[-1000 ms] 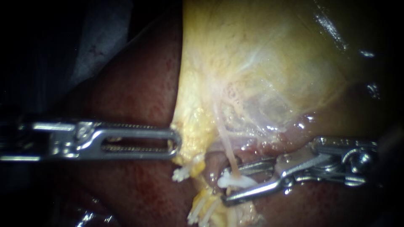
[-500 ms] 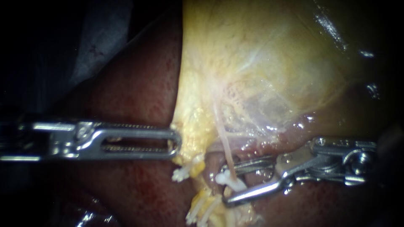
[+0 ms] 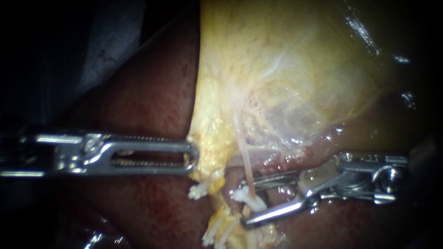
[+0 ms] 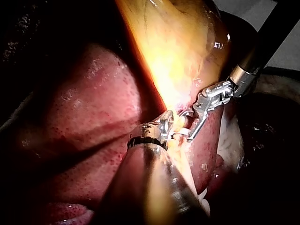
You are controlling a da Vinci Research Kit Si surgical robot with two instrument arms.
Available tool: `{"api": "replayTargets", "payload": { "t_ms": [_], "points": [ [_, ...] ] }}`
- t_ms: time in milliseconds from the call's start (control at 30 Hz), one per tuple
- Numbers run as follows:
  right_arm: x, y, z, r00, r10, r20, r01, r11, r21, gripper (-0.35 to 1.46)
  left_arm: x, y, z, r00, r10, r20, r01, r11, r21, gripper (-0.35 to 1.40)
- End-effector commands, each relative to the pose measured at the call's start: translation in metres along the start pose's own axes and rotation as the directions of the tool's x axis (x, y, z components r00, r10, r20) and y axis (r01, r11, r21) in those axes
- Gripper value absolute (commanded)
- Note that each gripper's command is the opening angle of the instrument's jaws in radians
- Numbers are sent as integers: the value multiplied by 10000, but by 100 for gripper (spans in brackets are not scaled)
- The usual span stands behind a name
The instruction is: Going back first clip right tube
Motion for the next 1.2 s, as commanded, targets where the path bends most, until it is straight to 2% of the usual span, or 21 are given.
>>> {"api": "replayTargets", "payload": {
  "t_ms": [33,267,500,600,733,800,867,1000,1200],
  "points": [
    [0,0,1,10000,6,6,-6,10000,-4,55,0,0,0,10000,1,2,-1,10000,2,-35],
    [1,2,7,9992,-410,-7,410,9992,-39,58,0,0,0,10000,1,2,-1,10000,2,-35],
    [2,2,10,9883,-1525,0,1525,9883,-51,59,0,0,0,10000,1,3,-1,10000,1,-35],
    [1,-1,9,9735,-2289,9,2289,9735,-41,60,0,0,0,10000,1,4,-1,10000,0,-35],
    [-3,-6,3,9342,-3566,119,3557,9335,449,60,0,0,0,10000,1,4,-1,10000,0,-35],
    [-4,-9,1,9265,-3761,147,3746,9253,593,60,0,0,1,10000,2,5,-2,10000,-1,-35],
    [-4,-10,0,9248,-3800,166,3781,9233,676,59,0,0,1,10000,3,6,-3,10000,-3,-35],
    [1,-8,-3,9254,-3790,62,3786,9249,336,60,0,0,1,10000,3,6,-3,10000,-3,-35],
    [11,-14,-27,9297,-3684,-40,3684,9295,164,59,0,0,1,10000,3,6,-3,10000,-2,-35]
  ]
}}
